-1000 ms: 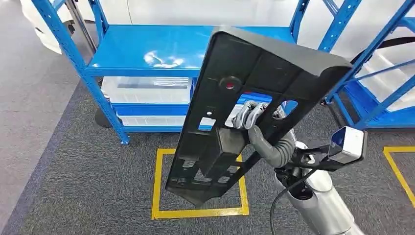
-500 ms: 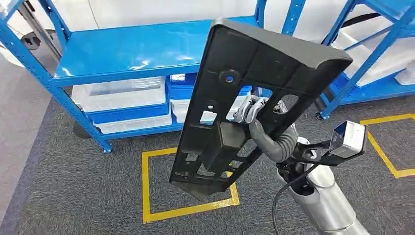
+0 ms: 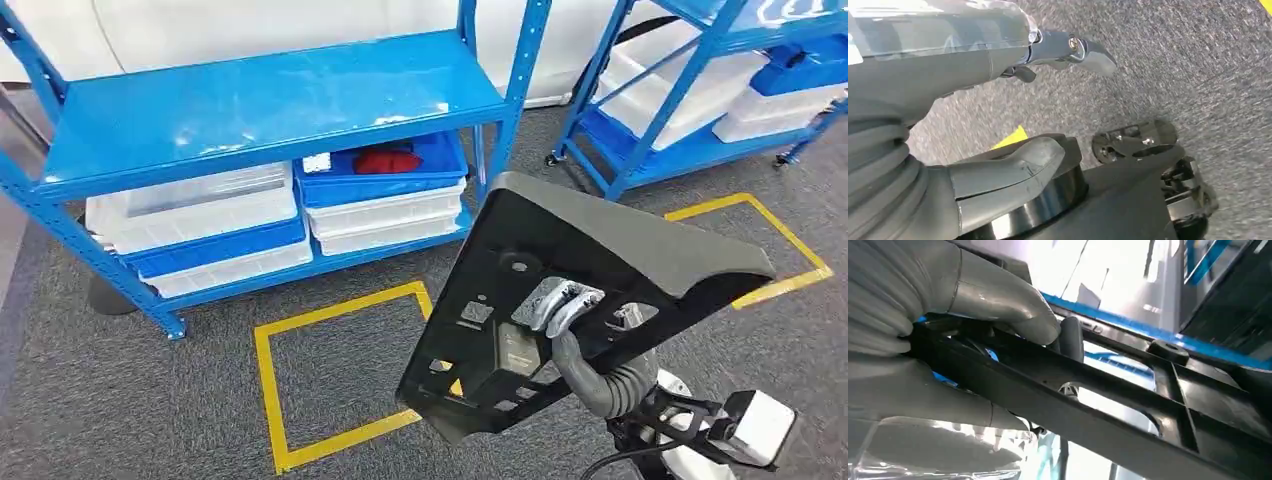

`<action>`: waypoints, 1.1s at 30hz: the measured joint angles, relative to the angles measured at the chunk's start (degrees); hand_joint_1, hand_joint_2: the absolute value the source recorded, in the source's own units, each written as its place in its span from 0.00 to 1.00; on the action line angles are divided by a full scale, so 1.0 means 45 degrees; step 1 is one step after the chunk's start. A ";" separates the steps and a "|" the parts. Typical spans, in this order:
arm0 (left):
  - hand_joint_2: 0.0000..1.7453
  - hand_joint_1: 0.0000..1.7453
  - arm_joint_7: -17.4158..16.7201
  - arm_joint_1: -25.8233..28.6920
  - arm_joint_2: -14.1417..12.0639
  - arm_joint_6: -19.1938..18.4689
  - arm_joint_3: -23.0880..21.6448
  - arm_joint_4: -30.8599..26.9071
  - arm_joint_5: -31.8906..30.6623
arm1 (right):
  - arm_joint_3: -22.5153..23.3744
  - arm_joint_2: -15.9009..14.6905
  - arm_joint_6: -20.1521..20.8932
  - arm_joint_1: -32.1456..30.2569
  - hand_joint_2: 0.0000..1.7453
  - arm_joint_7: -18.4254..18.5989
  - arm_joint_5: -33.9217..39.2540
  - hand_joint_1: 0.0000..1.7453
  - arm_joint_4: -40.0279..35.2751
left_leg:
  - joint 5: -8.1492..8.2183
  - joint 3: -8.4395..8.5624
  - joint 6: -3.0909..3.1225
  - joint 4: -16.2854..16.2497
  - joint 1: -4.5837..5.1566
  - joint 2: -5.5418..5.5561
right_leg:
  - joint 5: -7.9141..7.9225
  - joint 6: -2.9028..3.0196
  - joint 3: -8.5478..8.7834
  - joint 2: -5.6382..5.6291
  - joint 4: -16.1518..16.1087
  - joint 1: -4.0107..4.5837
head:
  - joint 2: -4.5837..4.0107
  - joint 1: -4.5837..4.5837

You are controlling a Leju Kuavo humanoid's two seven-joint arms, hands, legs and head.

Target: Take the parts from the cabinet and place them on the table.

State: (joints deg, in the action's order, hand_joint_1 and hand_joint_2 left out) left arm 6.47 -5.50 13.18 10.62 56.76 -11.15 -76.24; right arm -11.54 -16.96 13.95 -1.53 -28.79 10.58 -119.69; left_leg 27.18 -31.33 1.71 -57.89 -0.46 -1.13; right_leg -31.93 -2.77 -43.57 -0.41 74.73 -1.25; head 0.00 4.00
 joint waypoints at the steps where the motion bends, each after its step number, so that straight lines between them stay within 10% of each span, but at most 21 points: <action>1: 1.00 0.00 0.0000 0.0007 -0.0010 0.0000 0.0000 0.0000 0.0000 | 0.0044 0.0000 0.0010 -0.0093 1.00 0.0000 -0.0005 1.00 -0.0024 | -0.0002 -0.0036 0.0004 -0.0015 0.0028 -0.0155 | -0.0096 -0.0005 -0.0092 0.0022 0.0381 -0.0006 | 0.0000 0.0000; 4: 1.00 0.00 0.0019 0.0007 -0.0024 0.0014 0.0000 0.0000 0.0020 | 0.0243 0.0000 0.0127 -0.0287 1.00 -0.0073 -0.0024 1.00 -0.0117 | 0.0000 -0.0083 0.0000 -0.0070 0.0089 -0.0637 | 0.0888 0.0088 0.1347 0.0217 -0.1675 0.0006 | 0.0000 0.0000; 6: 1.00 0.00 0.0044 -0.0014 -0.0024 0.0093 -0.0015 0.0000 -0.0019 | 0.0564 0.0000 0.0336 -0.0735 1.00 -0.0340 -0.0039 1.00 -0.0408 | 0.0034 -0.0065 -0.0068 -0.0115 0.0203 -0.0758 | 0.1014 0.0273 0.2468 0.1067 -0.3542 0.0189 | 0.0000 0.0000; 10: 1.00 0.00 0.0053 -0.0115 -0.0053 0.0296 -0.0083 0.0000 -0.0131 | 0.0990 0.0136 0.0631 -0.1319 1.00 -0.0248 -0.0320 1.00 -0.0980 | -0.0010 -0.0008 -0.0326 -0.0061 0.0202 -0.1182 | 0.1190 0.0627 0.2313 0.0565 -0.3616 0.0265 | 0.0000 0.0005; 13: 1.00 0.00 0.0029 -0.0221 -0.0165 0.0355 -0.0126 -0.0005 -0.0078 | 0.1073 0.0403 0.0918 -0.1757 1.00 -0.0243 -0.0617 1.00 -0.1233 | 0.1042 -0.0506 -0.0523 -0.1381 0.0098 -0.0101 | 0.1367 0.0867 0.2341 0.0265 -0.3760 0.0121 | 0.0000 0.0005; 15: 1.00 0.00 0.0005 -0.0198 -0.0277 0.0350 -0.0121 -0.0005 0.0005 | 0.1068 0.0612 0.1059 -0.1911 1.00 -0.0248 -0.0787 1.00 -0.1233 | 0.1956 -0.1319 -0.0571 -0.3321 0.0083 0.0092 | 0.1403 0.0919 0.2265 -0.0010 -0.3752 0.0136 | 0.0000 0.0005; 17: 1.00 0.00 0.0019 -0.0235 -0.0344 0.0379 -0.0126 -0.0005 -0.0098 | 0.1068 0.0846 0.1220 -0.1930 1.00 -0.0145 -0.0855 1.00 -0.1219 | 0.1824 -0.1482 -0.0595 -0.3826 0.0071 0.0110 | 0.1443 0.0904 0.2213 -0.0356 -0.3712 0.0133 | 0.0000 0.0005; 19: 1.00 0.00 0.0005 -0.0166 -0.0447 0.0437 -0.0131 -0.0005 -0.0097 | 0.1063 0.1142 0.1326 -0.1925 1.00 -0.0019 -0.1016 1.00 -0.1185 | 0.0781 -0.0556 -0.0546 -0.2069 0.0046 0.0218 | 0.1455 0.0878 0.2216 -0.0718 -0.3631 0.0127 | 0.0000 0.0005; 21: 1.00 0.00 -0.0063 -0.0055 -0.0587 0.0510 -0.0121 -0.0005 -0.0029 | 0.1059 0.1434 0.1414 -0.1862 1.00 -0.0005 -0.1225 1.00 -0.1087 | 0.0290 0.0260 -0.0438 -0.0300 -0.0015 0.1211 | 0.1452 0.0818 0.2132 -0.0979 -0.3540 0.0106 | 0.0000 0.0005; 25: 1.00 0.00 -0.0625 0.0032 -0.0797 0.0501 -0.0121 -0.0005 -0.0005 | 0.1010 0.1966 0.1404 -0.1605 1.00 -0.0214 -0.1452 1.00 -0.0632 | 0.0228 0.0285 -0.0273 -0.0038 0.0050 0.0973 | 0.1680 0.0401 0.1895 -0.1538 -0.3589 0.0090 | 0.0000 0.0005; 26: 1.00 0.00 -0.0829 0.0041 -0.0816 0.0462 -0.0117 -0.0005 0.0015 | 0.1000 0.2040 0.1404 -0.1538 1.00 -0.0243 -0.1452 1.00 -0.0506 | 0.0091 0.0305 -0.0162 0.0136 -0.0106 0.0793 | 0.1654 0.0372 0.1868 -0.1449 -0.3511 0.0080 | 0.0000 0.0005; 28: 1.00 0.00 -0.1179 0.0050 -0.0908 0.0432 -0.0083 -0.0015 0.0125 | 0.0966 0.2137 0.1437 -0.1213 1.00 -0.0296 -0.1404 1.00 -0.0132 | 0.0016 0.0295 -0.0050 0.0201 -0.0057 0.0469 | 0.0917 0.0303 0.1379 -0.0225 -0.2499 0.0151 | 0.0000 0.0000; 31: 1.00 0.00 -0.1404 0.0165 -0.0995 0.0520 0.0106 -0.0015 0.0325 | 0.0952 0.2244 0.1452 -0.1075 1.00 -0.0576 -0.1417 1.00 0.0354 | 0.0015 0.0227 -0.0037 0.0192 0.0003 -0.0041 | -0.0212 0.0146 0.0145 0.0019 0.0206 0.0036 | 0.0000 0.0000; 33: 1.00 0.00 -0.1443 0.0198 -0.1030 0.0525 0.0160 -0.0015 0.0335 | 0.0942 0.2249 0.1379 -0.1332 1.00 -0.1099 -0.1779 1.00 0.0545 | 0.0031 0.0238 -0.0054 0.0190 0.0008 -0.0315 | 0.0287 0.0108 0.0450 0.0065 -0.0249 -0.0016 | 0.0000 0.0000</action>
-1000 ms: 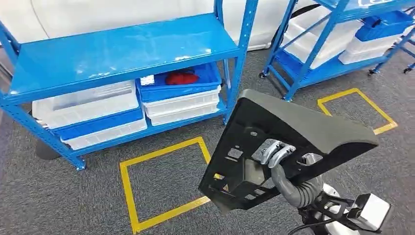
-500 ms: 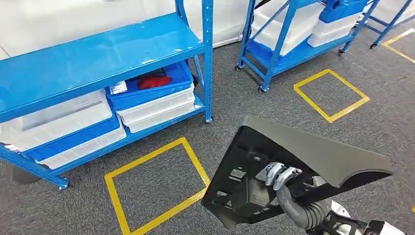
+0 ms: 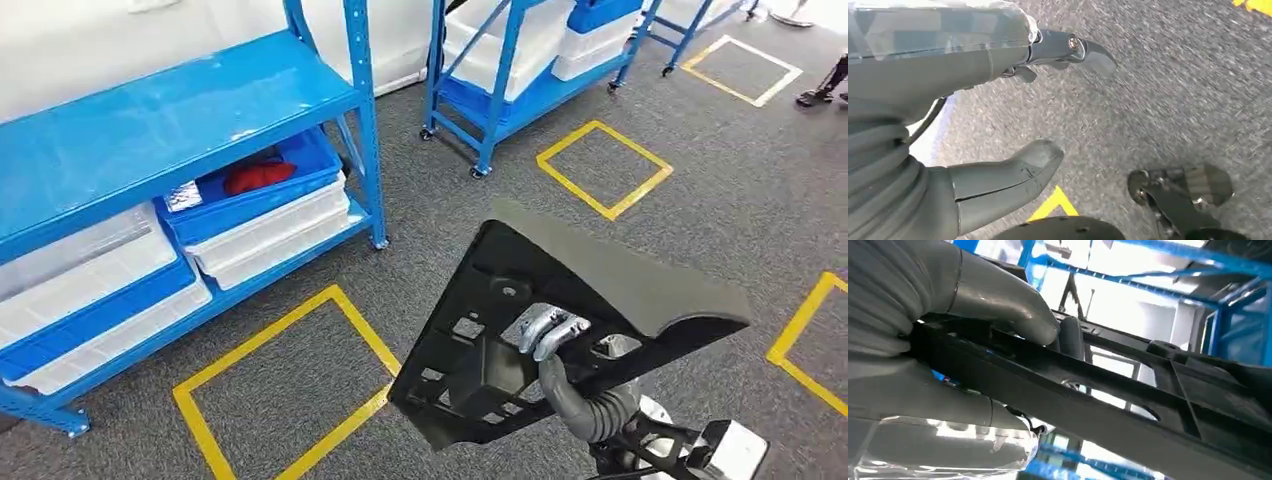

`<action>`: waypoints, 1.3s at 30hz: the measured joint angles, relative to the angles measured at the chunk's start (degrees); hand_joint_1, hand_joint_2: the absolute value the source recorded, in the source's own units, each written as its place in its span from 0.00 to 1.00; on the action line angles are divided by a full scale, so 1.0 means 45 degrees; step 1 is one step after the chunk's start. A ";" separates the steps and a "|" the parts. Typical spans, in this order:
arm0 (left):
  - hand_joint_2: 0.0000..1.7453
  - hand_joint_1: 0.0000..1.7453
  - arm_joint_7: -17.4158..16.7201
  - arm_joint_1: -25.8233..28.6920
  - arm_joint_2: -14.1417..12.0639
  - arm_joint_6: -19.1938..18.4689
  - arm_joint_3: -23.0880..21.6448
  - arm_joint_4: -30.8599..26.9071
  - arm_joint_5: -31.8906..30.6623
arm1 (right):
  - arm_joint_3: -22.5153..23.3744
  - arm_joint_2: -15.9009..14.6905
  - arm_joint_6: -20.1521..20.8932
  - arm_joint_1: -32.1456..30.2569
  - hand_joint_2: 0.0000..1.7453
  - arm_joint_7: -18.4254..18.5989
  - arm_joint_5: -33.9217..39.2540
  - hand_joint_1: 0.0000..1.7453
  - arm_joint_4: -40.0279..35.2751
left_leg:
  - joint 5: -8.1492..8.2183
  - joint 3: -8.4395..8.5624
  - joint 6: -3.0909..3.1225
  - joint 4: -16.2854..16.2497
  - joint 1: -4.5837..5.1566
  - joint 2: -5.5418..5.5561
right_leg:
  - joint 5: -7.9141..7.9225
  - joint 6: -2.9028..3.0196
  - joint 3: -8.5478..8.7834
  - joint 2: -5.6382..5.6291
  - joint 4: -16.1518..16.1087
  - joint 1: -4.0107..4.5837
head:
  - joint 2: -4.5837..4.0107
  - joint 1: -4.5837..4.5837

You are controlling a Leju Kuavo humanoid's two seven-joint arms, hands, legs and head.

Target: Take the parts from the cabinet and place them on the table.

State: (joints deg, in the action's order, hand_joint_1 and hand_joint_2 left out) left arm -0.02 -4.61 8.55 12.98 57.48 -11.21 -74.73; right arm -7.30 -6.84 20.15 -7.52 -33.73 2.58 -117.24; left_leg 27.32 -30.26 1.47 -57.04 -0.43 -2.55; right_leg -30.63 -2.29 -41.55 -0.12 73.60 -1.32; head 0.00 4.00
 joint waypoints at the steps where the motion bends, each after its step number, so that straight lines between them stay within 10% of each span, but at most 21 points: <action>1: 1.00 0.00 0.0005 0.0010 0.0000 0.0005 0.0029 0.0000 0.0005 | -0.0029 0.0000 -0.0034 -0.0167 1.00 -0.0333 -0.0231 1.00 0.0101 | 0.0021 0.0026 -0.0028 -0.0002 -0.0001 -0.0106 | 0.0520 0.0016 0.0589 0.0096 -0.1027 -0.0001 | 0.0000 0.0000; 4: 1.00 0.00 0.0311 0.0046 0.0005 0.0131 0.0097 0.0000 0.0073 | -0.0151 0.0000 -0.0039 -0.0277 1.00 -0.0786 -0.0611 1.00 0.0340 | 0.0146 0.0096 -0.0225 -0.0051 0.0127 -0.0429 | 0.1030 0.0334 0.1806 0.1020 -0.3377 0.0244 | 0.0000 0.0005; 8: 1.00 0.00 0.0879 0.0007 0.0000 0.0291 0.0141 0.0000 0.0106 | -0.0160 -0.0020 -0.0082 -0.0414 1.00 -0.0951 -0.0723 1.00 0.0495 | 0.0240 0.0207 -0.0501 -0.0002 0.0134 -0.0880 | 0.1126 0.0675 0.1754 0.0388 -0.3476 0.0193 | 0.0000 0.0005; 10: 1.00 0.00 0.1045 0.0007 -0.0005 0.0306 0.0160 0.0000 0.0107 | -0.0160 -0.0024 -0.0102 -0.0419 1.00 -0.0960 -0.0742 1.00 0.0529 | 0.0898 -0.0134 -0.0586 -0.0881 0.0024 0.0143 | 0.1188 0.0845 0.1757 0.0202 -0.3540 0.0158 | 0.0000 0.0005; 12: 1.00 0.00 0.1078 0.0020 -0.0005 0.0306 0.0189 0.0000 0.0107 | -0.0175 -0.0024 -0.0141 -0.0421 1.00 -0.0985 -0.0781 1.00 0.0612 | 0.1916 -0.1105 -0.0636 -0.2968 0.0023 0.0448 | 0.1202 0.0910 0.1721 -0.0076 -0.3538 0.0185 | 0.0000 0.0005; 14: 1.00 0.00 0.1035 0.0066 -0.0005 0.0272 0.0223 0.0000 0.0083 | -0.0180 -0.0019 -0.0257 -0.0443 1.00 -0.1033 -0.0888 1.00 0.0704 | 0.2080 -0.1669 -0.0656 -0.4069 0.0017 0.0461 | 0.1207 0.0913 0.1711 -0.0432 -0.3517 0.0212 | 0.0000 0.0005; 17: 1.00 0.00 0.0894 0.0055 -0.0049 0.0214 0.0223 0.0000 -0.0083 | -0.0209 -0.0005 -0.0486 -0.0481 1.00 -0.1203 -0.1082 1.00 0.0714 | 0.0480 -0.0589 -0.0592 -0.1610 -0.0028 0.0614 | 0.1180 0.0870 0.1725 -0.0932 -0.3386 0.0209 | 0.0000 0.0005; 19: 1.00 0.00 0.0913 0.0072 -0.0107 0.0214 0.0223 0.0000 -0.0121 | -0.0238 0.0005 -0.0656 -0.0521 1.00 -0.1237 -0.1204 1.00 0.0704 | 0.0259 -0.0055 -0.0516 -0.0281 -0.0108 0.1755 | 0.1146 0.0732 0.1587 -0.1187 -0.3212 0.0277 | 0.0000 0.0005; 23: 1.00 0.00 0.1040 0.0042 -0.0218 0.0272 0.0228 0.0000 -0.0092 | -0.0243 0.0088 -0.0670 -0.0734 1.00 -0.1242 -0.1291 1.00 0.0612 | 0.0138 -0.0017 -0.0248 -0.0152 -0.0090 0.1255 | 0.1332 0.0379 0.1441 -0.1751 -0.3317 0.0194 | 0.0000 0.0005; 26: 1.00 0.00 0.0942 0.0021 -0.0287 0.0282 0.0223 -0.0005 -0.0170 | -0.0257 0.0112 -0.0612 -0.0654 1.00 -0.1247 -0.1296 1.00 0.0563 | 0.0021 0.0043 -0.0035 0.0014 -0.0087 0.0721 | 0.0350 0.0257 0.0741 -0.0303 -0.1809 0.0202 | 0.0000 0.0000; 29: 1.00 0.00 0.0817 0.0069 -0.0325 0.0282 0.0228 -0.0005 -0.0199 | -0.0277 0.0189 -0.0602 -0.0600 1.00 -0.1232 -0.1296 1.00 0.0578 | 0.0049 0.0016 -0.0023 0.0007 -0.0032 0.0173 | -0.0554 0.0121 -0.0468 -0.0042 0.0703 0.0082 | 0.0000 0.0000; 32: 1.00 0.00 0.0777 0.0039 -0.0335 0.0291 0.0223 -0.0005 -0.0306 | -0.0277 0.0204 -0.0588 -0.0583 1.00 -0.1218 -0.1262 1.00 0.0592 | 0.0111 0.0091 -0.0102 0.0007 -0.0034 -0.0256 | 0.0692 0.0120 0.0804 0.0179 -0.1517 0.0029 | 0.0000 0.0000; 34: 1.00 0.00 0.0810 0.0049 -0.0335 0.0335 0.0223 -0.0005 -0.0301 | -0.0277 0.0213 -0.0563 -0.0574 1.00 -0.1213 -0.1257 1.00 0.0568 | 0.0201 0.0181 -0.0240 -0.0009 0.0046 -0.0454 | 0.0887 0.0261 0.1791 0.1041 -0.3303 0.0197 | 0.0000 0.0000; 38: 1.00 0.00 0.0962 -0.0033 -0.0340 0.0466 0.0223 -0.0005 -0.0209 | -0.0257 0.0243 -0.0554 -0.0823 1.00 -0.1232 -0.1252 1.00 0.0519 | 0.0281 0.0310 -0.0515 0.0035 0.0080 -0.0880 | 0.0971 0.0628 0.1694 0.0443 -0.3359 0.0304 | 0.0000 0.0005; 39: 1.00 0.00 0.0981 -0.0046 -0.0345 0.0481 0.0223 -0.0005 -0.0199 | -0.0253 0.0262 -0.0554 -0.0881 1.00 -0.1232 -0.1252 1.00 0.0495 | 0.0418 0.0274 -0.0615 -0.0093 -0.0003 -0.0561 | 0.1051 0.0749 0.1771 0.0335 -0.3456 0.0169 | 0.0000 0.0005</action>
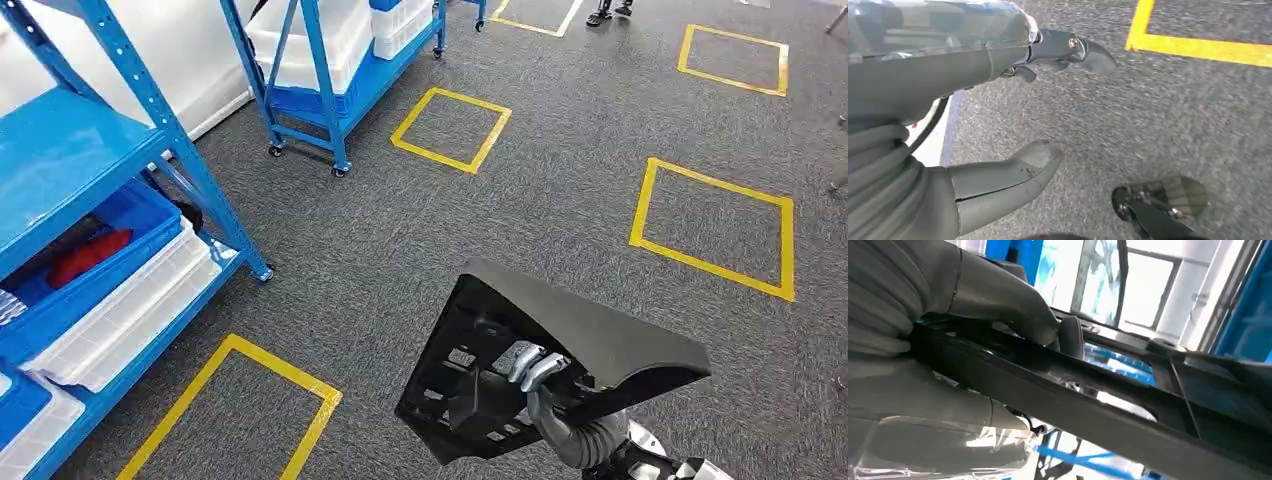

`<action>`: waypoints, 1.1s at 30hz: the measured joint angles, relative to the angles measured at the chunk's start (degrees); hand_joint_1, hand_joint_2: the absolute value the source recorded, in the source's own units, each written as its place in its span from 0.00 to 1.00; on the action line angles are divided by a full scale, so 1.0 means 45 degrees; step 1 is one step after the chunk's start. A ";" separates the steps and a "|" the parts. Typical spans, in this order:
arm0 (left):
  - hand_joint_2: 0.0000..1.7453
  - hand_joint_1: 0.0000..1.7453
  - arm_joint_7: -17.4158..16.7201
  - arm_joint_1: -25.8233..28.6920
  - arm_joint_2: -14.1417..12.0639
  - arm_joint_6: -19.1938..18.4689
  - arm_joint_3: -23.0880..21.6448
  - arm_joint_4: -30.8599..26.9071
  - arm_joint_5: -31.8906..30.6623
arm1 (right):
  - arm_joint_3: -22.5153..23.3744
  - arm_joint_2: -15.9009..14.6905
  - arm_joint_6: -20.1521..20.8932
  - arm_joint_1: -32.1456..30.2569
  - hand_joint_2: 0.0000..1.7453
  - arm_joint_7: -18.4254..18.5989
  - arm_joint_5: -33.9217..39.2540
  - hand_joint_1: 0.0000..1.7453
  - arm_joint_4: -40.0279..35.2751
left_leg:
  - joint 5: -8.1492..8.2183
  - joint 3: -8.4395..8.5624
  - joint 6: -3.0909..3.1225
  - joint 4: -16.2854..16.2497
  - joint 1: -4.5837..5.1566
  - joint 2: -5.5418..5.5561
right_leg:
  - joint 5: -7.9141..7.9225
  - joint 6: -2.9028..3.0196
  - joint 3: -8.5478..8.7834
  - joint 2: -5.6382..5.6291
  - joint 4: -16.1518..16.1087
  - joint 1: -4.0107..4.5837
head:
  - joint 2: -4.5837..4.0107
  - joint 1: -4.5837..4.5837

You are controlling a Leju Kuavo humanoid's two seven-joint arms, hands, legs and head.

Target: Take the parts from the cabinet and place them on the table.

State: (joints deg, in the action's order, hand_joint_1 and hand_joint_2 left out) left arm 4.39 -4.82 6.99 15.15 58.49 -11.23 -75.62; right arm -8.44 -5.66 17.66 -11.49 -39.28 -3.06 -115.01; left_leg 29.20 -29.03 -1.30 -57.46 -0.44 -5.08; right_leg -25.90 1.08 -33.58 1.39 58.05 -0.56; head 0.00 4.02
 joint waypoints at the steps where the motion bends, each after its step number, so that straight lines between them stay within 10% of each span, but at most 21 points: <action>1: 1.00 0.00 0.0024 0.0009 0.0000 0.0010 0.0000 0.0000 0.0005 | 0.0005 0.0005 0.0000 0.0011 1.00 -0.0020 0.0010 1.00 -0.0015 | 0.0313 -0.0148 -0.0014 -0.0396 -0.0010 0.0534 | 0.0009 0.0079 0.0009 -0.0120 -0.0021 0.0007 | 0.0000 -0.0005; 5: 1.00 0.00 0.0083 0.0104 0.0000 0.0141 0.0024 0.0000 0.0161 | 0.0015 0.0044 0.0297 0.0024 1.00 -0.0019 0.0233 1.00 0.0044 | 0.1797 -0.1908 -0.0041 -0.3997 -0.0034 0.1014 | 0.0011 0.0195 -0.0014 -0.0717 0.0015 0.0089 | 0.0000 0.0000; 8: 1.00 0.00 0.0035 0.0107 -0.0019 0.0286 0.0053 0.0000 0.0277 | 0.0015 0.0048 0.0534 0.0119 1.00 -0.0019 0.0383 1.00 0.0165 | 0.0406 -0.1313 0.0055 -0.2289 -0.0034 0.1108 | -0.0011 0.0178 0.0007 -0.1234 0.0099 0.0097 | 0.0000 0.0000; 9: 1.00 0.00 -0.0125 0.0096 -0.0024 0.0287 0.0063 0.0000 0.0267 | 0.0015 0.0048 0.0573 0.0177 1.00 -0.0019 0.0432 1.00 0.0194 | -0.0199 -0.0830 0.0108 -0.1158 -0.0037 0.1343 | -0.0034 0.0146 0.0018 -0.1386 0.0137 0.0087 | 0.0000 0.0000; 10: 1.00 0.00 -0.0346 0.0107 -0.0054 0.0282 0.0073 0.0000 0.0262 | 0.0015 0.0068 0.0593 0.0228 1.00 -0.0019 0.0466 1.00 0.0209 | -0.0305 -0.0477 0.0181 -0.0346 -0.0044 0.2003 | -0.0056 0.0100 -0.0003 -0.1527 0.0168 0.0061 | 0.0000 -0.0005; 11: 1.00 0.00 -0.0486 0.0110 -0.0073 0.0262 0.0092 0.0000 0.0248 | 0.0019 0.0078 0.0588 0.0286 1.00 -0.0015 0.0510 1.00 0.0214 | -0.0282 -0.0439 0.0161 -0.0091 -0.0075 0.2098 | -0.0059 0.0017 -0.0075 -0.1662 0.0258 0.0116 | 0.0000 -0.0005; 15: 1.00 0.00 -0.0471 0.0081 -0.0053 0.0291 0.0102 0.0000 0.0262 | 0.0165 0.0073 0.0442 0.0146 1.00 0.0073 0.0661 1.00 0.0180 | -0.0487 -0.0340 0.0461 0.0117 -0.0125 0.1578 | 0.0052 -0.0341 -0.0152 -0.2058 0.0152 0.0017 | 0.0000 0.0000; 17: 1.00 0.00 -0.0418 0.0090 -0.0068 0.0306 0.0126 0.0000 0.0277 | 0.0287 0.0073 0.0462 0.0116 1.00 0.0078 0.0816 1.00 0.0175 | -0.0542 -0.0293 0.0593 0.0232 -0.0058 0.1286 | -0.0666 -0.0402 -0.0642 -0.0841 0.1136 0.0071 | 0.0000 0.0000; 19: 1.00 0.00 -0.0457 0.0139 -0.0068 0.0311 0.0145 0.0000 0.0277 | 0.0311 0.0078 0.0559 0.0090 1.00 0.0078 0.0894 1.00 0.0214 | -0.0523 -0.0316 0.0612 0.0222 0.0005 0.0966 | -0.1595 -0.0495 -0.1600 -0.0458 0.3097 0.0016 | 0.0000 -0.0005; 21: 1.00 0.00 -0.0495 0.0151 -0.0068 0.0311 0.0165 0.0000 0.0277 | 0.0321 0.0078 0.0646 0.0036 1.00 0.0078 0.0913 1.00 0.0267 | -0.0487 -0.0314 0.0603 0.0214 0.0029 0.0611 | -0.1693 -0.0567 -0.2079 -0.0384 0.4035 -0.0062 | 0.0000 -0.0005; 23: 1.00 0.00 -0.0515 0.0133 -0.0058 0.0311 0.0180 0.0000 0.0277 | 0.0330 0.0078 0.0651 0.0013 1.00 0.0083 0.0913 1.00 0.0287 | -0.0429 -0.0268 0.0552 0.0199 0.0027 0.0315 | -0.0757 -0.0581 -0.1248 -0.0237 0.2458 -0.0088 | 0.0000 -0.0005; 25: 1.00 0.00 -0.0515 0.0127 -0.0049 0.0311 0.0185 0.0000 0.0282 | 0.0335 0.0078 0.0651 0.0023 1.00 0.0078 0.0918 1.00 0.0282 | -0.0343 -0.0149 0.0463 0.0187 0.0052 0.0083 | -0.0052 -0.0483 0.0049 0.0529 0.0143 -0.0043 | 0.0000 -0.0005; 30: 1.00 0.00 -0.0578 0.0043 -0.0049 0.0316 0.0223 0.0000 0.0296 | 0.0350 0.0078 0.0675 0.0009 1.00 0.0078 0.0942 1.00 0.0287 | -0.0170 0.0051 0.0083 0.0203 0.0121 -0.0425 | -0.0079 -0.0051 0.0060 0.0012 -0.0067 0.0055 | 0.0000 0.0000; 33: 1.00 0.00 -0.0811 0.0087 -0.0039 0.0316 0.0248 0.0000 0.0301 | 0.0359 0.0107 0.0709 0.0083 1.00 0.0151 0.0947 1.00 0.0321 | 0.0959 -0.0738 0.0021 -0.1600 -0.0007 0.0875 | -0.0025 0.0158 0.0107 -0.0309 -0.0121 0.0011 | 0.0000 -0.0005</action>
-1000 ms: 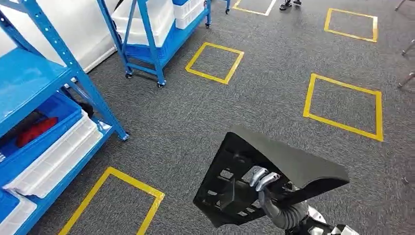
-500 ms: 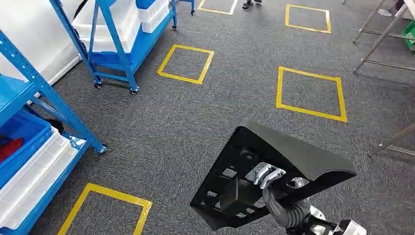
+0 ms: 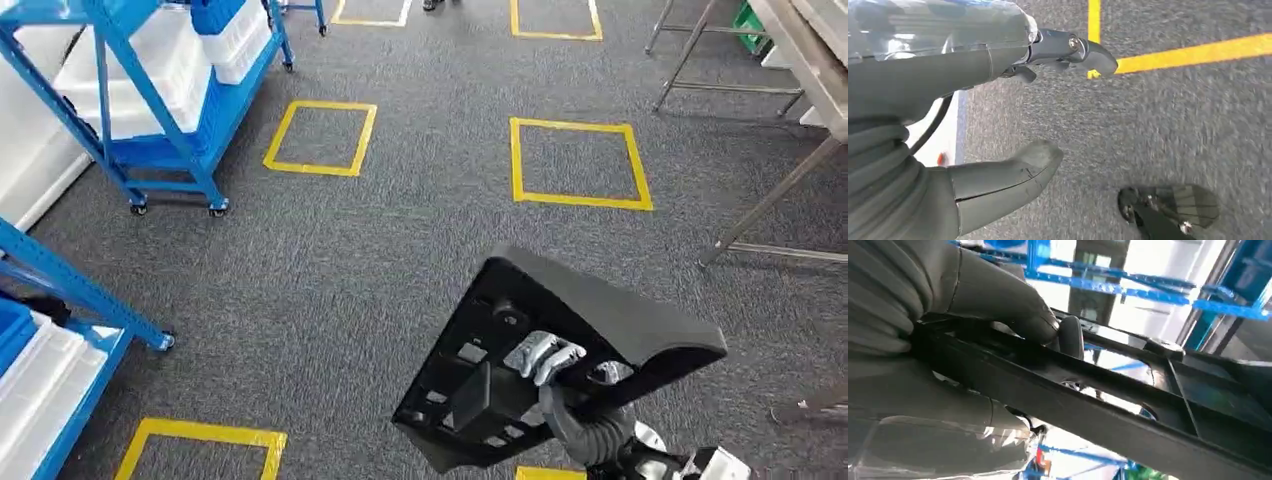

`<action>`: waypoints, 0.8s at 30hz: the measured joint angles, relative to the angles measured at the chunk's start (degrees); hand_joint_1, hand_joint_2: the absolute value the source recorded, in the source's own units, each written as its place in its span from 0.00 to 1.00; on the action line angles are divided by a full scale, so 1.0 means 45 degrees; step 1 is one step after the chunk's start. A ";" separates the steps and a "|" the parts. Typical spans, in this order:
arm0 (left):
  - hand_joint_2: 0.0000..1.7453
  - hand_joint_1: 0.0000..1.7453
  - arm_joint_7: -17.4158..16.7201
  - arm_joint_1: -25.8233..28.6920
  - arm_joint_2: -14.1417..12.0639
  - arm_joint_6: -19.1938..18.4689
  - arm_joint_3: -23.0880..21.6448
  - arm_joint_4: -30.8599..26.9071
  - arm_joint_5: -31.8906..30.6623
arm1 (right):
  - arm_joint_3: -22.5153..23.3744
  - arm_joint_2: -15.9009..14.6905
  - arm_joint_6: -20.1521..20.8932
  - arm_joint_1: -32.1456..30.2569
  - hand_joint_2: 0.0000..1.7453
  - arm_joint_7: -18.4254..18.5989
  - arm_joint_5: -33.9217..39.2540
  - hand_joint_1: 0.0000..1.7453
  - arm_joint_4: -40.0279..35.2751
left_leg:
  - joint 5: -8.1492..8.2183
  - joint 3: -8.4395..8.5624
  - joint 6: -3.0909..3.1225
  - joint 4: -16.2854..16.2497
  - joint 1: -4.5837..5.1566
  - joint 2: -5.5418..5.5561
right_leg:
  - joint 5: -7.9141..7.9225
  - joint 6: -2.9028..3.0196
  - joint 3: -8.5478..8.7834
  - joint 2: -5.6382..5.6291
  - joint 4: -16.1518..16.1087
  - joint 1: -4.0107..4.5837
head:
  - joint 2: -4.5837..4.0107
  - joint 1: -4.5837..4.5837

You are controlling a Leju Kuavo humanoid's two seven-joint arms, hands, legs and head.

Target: Take the parts from the cabinet and place them on the table.

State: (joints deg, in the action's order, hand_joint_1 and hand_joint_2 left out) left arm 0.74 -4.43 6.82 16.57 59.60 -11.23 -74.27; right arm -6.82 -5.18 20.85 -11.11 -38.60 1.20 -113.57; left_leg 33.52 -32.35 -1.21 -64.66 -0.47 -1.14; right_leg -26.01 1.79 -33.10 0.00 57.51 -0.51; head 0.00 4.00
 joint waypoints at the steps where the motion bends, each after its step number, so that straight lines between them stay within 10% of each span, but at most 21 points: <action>1: 1.00 0.00 -0.0102 0.0047 0.0015 -0.0005 0.0000 0.0000 -0.0020 | 0.0005 0.0049 0.0005 0.0000 1.00 0.0029 -0.0005 1.00 0.0019 | 0.0529 -0.0580 -0.0016 -0.1213 -0.0001 0.0114 | -0.0005 0.0024 -0.0003 -0.0165 0.0002 0.0028 | 0.0000 0.0000; 3: 1.00 0.00 -0.0324 0.0133 0.0043 -0.0029 0.0000 0.0000 -0.0082 | 0.0005 0.0087 -0.0024 -0.0037 1.00 0.0169 -0.0058 1.00 0.0063 | 0.0732 -0.1258 -0.0011 -0.2442 -0.0002 0.0134 | -0.0007 0.0035 0.0009 -0.0509 0.0017 0.0071 | 0.0000 0.0005; 6: 1.00 0.00 -0.0578 0.0169 0.0039 -0.0146 0.0000 0.0000 -0.0204 | 0.0049 0.0116 -0.0068 -0.0094 1.00 0.0209 -0.0087 1.00 0.0078 | -0.0983 -0.0307 0.0092 0.0031 -0.0015 0.0333 | -0.0044 -0.0020 0.0062 -0.1057 0.0093 0.0066 | 0.0000 0.0005; 8: 1.00 0.00 -0.0631 0.0186 0.0034 -0.0243 0.0000 0.0000 -0.0277 | 0.0102 0.0165 -0.0117 -0.0089 1.00 0.0209 -0.0107 1.00 0.0078 | -0.1278 0.0231 0.0141 0.1409 -0.0061 0.1390 | -0.0094 -0.0139 -0.0019 -0.1322 0.0215 0.0094 | 0.0000 0.0000; 12: 1.00 0.00 -0.0086 0.0079 0.0039 -0.0194 -0.0005 0.0000 -0.0296 | 0.0160 0.0209 -0.0262 -0.0032 1.00 0.0243 -0.0292 1.00 0.0068 | -0.1415 0.0257 0.0366 0.1561 -0.0011 0.0930 | 0.0050 -0.0505 -0.0225 -0.1859 0.0157 -0.0022 | 0.0000 0.0005; 15: 1.00 0.00 0.0647 0.0030 0.0034 -0.0009 -0.0010 -0.0010 -0.0277 | 0.0214 0.0296 -0.0287 0.0207 1.00 0.0437 -0.0389 1.00 -0.0034 | -0.1526 0.0291 0.0616 0.1738 -0.0033 0.0415 | -0.0892 -0.0550 -0.0911 -0.0424 0.1630 0.0034 | 0.0000 0.0000; 18: 1.00 0.00 0.0759 0.0030 0.0029 0.0015 -0.0010 -0.0010 -0.0296 | 0.0218 0.0427 -0.0253 0.0323 1.00 0.0578 -0.0423 1.00 -0.0034 | -0.1494 0.0276 0.0631 0.1731 0.0035 -0.0108 | -0.1743 -0.0641 -0.2097 -0.0096 0.4055 -0.0058 | 0.0000 0.0000; 20: 1.00 0.00 0.0318 0.0004 0.0029 -0.0087 -0.0010 -0.0010 -0.0378 | 0.0214 0.0519 -0.0247 0.0379 1.00 0.0607 -0.0437 1.00 -0.0039 | -0.1462 0.0297 0.0603 0.1726 0.0039 -0.0432 | -0.1065 -0.0654 -0.1607 -0.0006 0.3148 -0.0077 | 0.0000 0.0000; 22: 1.00 0.00 -0.0168 0.0007 0.0049 -0.0218 -0.0019 -0.0010 -0.0461 | 0.0219 0.0607 -0.0248 0.0332 1.00 0.0612 -0.0437 1.00 -0.0083 | -0.1413 0.0373 0.0534 0.1726 0.0041 -0.0678 | -0.0091 -0.0559 -0.0270 0.0418 0.0799 -0.0046 | 0.0000 0.0000; 23: 1.00 0.00 -0.0370 0.0011 0.0053 -0.0292 -0.0020 -0.0010 -0.0496 | 0.0233 0.0617 -0.0248 0.0269 1.00 0.0602 -0.0437 1.00 -0.0141 | -0.1380 0.0418 0.0484 0.1719 0.0083 -0.0775 | -0.0244 -0.0474 0.0076 0.1023 0.0062 0.0057 | 0.0000 0.0000; 24: 1.00 0.00 -0.0598 0.0036 0.0054 -0.0369 -0.0020 -0.0010 -0.0544 | 0.0243 0.0680 -0.0248 0.0160 1.00 0.0568 -0.0442 1.00 -0.0185 | -0.1330 0.0428 0.0394 0.1695 0.0138 -0.0837 | -0.0162 -0.0422 0.0079 0.0907 0.0038 0.0119 | 0.0000 0.0000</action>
State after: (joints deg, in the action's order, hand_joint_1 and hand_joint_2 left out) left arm -1.95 -4.27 7.06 14.91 59.52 -11.28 -76.72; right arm -5.73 -2.12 19.74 -10.39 -36.04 -0.79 -114.40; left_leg 27.53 -30.42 0.56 -57.03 0.15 -4.91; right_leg -26.74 -0.11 -32.74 4.08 57.68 0.02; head 0.00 4.00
